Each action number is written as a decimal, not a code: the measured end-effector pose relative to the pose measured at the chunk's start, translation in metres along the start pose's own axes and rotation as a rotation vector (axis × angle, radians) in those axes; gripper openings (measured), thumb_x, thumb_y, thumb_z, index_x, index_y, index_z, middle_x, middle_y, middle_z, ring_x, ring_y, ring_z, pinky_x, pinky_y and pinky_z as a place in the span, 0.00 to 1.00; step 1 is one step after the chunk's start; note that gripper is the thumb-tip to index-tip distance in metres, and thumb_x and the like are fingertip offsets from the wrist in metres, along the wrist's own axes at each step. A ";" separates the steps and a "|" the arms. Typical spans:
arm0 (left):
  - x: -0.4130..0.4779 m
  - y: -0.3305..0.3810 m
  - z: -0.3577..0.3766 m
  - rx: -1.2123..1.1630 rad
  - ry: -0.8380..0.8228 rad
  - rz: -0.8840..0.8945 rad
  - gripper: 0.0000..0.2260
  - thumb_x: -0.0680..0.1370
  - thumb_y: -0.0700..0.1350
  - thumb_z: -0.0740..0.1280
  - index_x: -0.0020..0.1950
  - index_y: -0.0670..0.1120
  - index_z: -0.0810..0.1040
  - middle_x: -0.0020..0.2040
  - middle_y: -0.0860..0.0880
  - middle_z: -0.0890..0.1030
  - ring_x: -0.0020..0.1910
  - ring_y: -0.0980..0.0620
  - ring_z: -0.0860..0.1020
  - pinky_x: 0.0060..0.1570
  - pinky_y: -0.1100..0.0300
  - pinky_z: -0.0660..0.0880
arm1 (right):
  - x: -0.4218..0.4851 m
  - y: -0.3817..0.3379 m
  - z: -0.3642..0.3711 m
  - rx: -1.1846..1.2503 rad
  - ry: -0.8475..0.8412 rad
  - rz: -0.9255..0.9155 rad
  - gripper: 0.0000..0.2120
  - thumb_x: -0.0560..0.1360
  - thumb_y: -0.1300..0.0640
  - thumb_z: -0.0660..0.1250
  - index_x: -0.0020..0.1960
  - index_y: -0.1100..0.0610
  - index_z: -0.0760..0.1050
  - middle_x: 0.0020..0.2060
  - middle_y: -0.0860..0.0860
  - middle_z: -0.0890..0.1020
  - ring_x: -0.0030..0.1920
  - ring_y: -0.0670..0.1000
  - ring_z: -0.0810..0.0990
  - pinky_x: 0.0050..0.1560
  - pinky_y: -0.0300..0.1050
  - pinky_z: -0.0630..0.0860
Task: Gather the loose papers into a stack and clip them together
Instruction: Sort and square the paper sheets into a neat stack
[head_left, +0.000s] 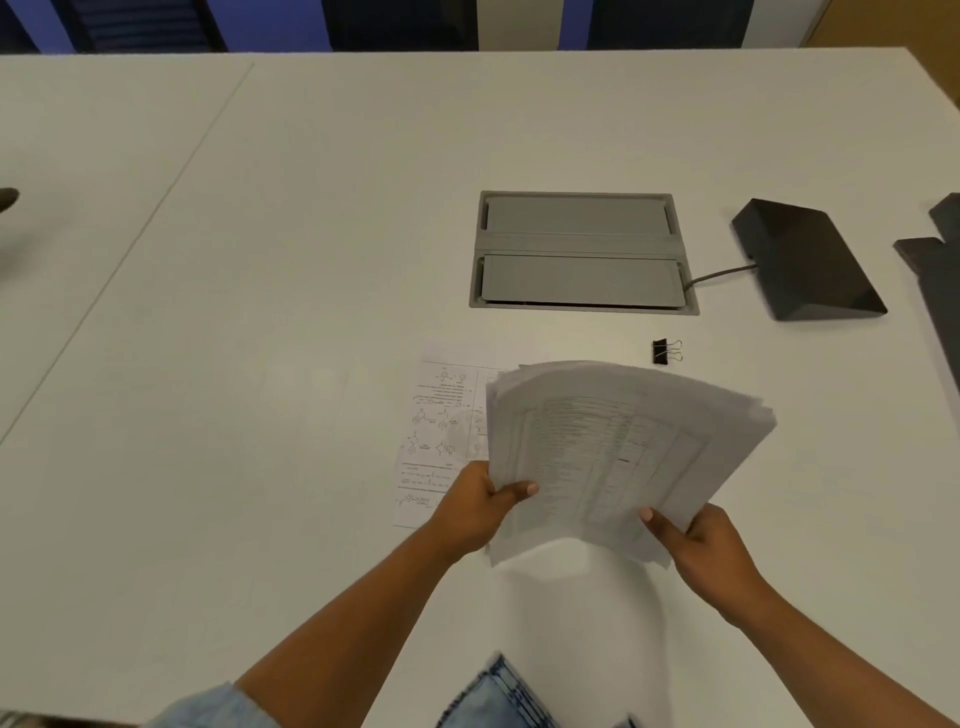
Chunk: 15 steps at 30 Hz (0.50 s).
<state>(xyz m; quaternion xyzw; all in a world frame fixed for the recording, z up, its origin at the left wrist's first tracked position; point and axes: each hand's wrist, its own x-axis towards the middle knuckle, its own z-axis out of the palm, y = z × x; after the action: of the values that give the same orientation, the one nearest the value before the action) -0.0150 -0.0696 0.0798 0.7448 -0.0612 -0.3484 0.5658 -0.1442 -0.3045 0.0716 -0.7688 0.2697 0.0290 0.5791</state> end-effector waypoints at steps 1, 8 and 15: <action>-0.001 -0.001 0.000 -0.003 -0.014 0.000 0.17 0.78 0.46 0.70 0.66 0.46 0.78 0.61 0.46 0.83 0.59 0.46 0.81 0.60 0.49 0.79 | -0.001 0.002 -0.002 -0.007 0.022 0.007 0.06 0.76 0.54 0.69 0.53 0.49 0.79 0.43 0.37 0.84 0.42 0.33 0.82 0.36 0.27 0.75; 0.000 -0.014 -0.013 0.167 0.182 -0.002 0.32 0.67 0.71 0.69 0.63 0.52 0.80 0.58 0.56 0.84 0.55 0.58 0.82 0.61 0.52 0.78 | -0.010 0.012 -0.014 0.011 0.103 0.104 0.05 0.75 0.56 0.70 0.47 0.57 0.82 0.40 0.49 0.87 0.43 0.52 0.85 0.38 0.41 0.78; 0.018 -0.056 -0.049 0.746 0.668 -0.491 0.43 0.65 0.70 0.71 0.67 0.41 0.68 0.65 0.42 0.73 0.64 0.43 0.73 0.58 0.50 0.75 | -0.025 0.029 -0.031 0.087 0.233 0.261 0.07 0.75 0.62 0.70 0.51 0.65 0.80 0.46 0.63 0.85 0.49 0.63 0.83 0.56 0.64 0.77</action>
<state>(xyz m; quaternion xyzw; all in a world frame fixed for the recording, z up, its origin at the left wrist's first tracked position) 0.0105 -0.0193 0.0278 0.9569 0.1777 -0.1697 0.1549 -0.1864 -0.3286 0.0655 -0.6997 0.4335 0.0028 0.5679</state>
